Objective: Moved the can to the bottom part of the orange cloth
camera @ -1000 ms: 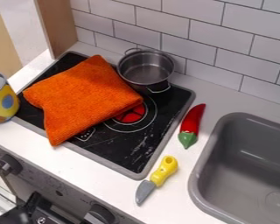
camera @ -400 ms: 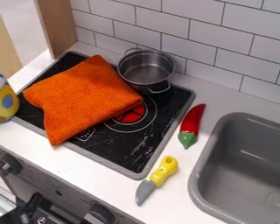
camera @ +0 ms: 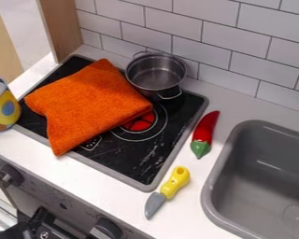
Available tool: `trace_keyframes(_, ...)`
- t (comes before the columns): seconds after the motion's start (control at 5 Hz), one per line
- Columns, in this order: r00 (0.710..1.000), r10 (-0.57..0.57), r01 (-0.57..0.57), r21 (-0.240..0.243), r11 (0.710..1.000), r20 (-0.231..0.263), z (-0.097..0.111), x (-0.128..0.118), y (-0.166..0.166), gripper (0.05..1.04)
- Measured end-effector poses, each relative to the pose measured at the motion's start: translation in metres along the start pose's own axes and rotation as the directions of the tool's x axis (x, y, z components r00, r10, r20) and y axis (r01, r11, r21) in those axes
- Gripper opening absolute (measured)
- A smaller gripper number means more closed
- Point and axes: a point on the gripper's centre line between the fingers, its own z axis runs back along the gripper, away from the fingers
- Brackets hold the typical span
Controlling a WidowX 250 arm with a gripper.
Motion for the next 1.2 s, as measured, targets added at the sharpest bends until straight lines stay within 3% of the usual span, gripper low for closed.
trace_keyframes(0.2, 1.0, -0.006, 0.006, 0.025, 1.0, -0.005, 0.006, 0.006, 0.003, 0.999)
trace_keyframes(0.6, 0.999, 0.032, -0.032, 0.004, 0.999, 0.023, 0.002, 0.027, -0.002, 0.999)
trace_keyframes(1.2, 0.996, 0.08, -0.082, -0.052, 0.995, -0.041, -0.006, 0.05, -0.016, 0.999)
